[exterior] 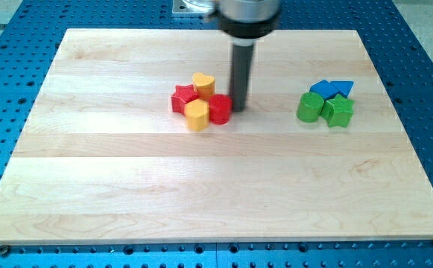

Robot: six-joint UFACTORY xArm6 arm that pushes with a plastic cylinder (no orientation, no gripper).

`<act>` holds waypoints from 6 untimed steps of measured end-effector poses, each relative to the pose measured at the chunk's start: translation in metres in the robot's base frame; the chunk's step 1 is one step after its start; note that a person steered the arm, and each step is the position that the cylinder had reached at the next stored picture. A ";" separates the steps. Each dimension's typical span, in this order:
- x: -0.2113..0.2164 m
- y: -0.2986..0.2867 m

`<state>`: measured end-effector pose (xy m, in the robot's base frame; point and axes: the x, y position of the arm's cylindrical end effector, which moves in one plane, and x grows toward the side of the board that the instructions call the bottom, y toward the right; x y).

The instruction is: Slide the yellow hexagon to the bottom right of the red star

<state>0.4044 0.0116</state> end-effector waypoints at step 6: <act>0.066 -0.045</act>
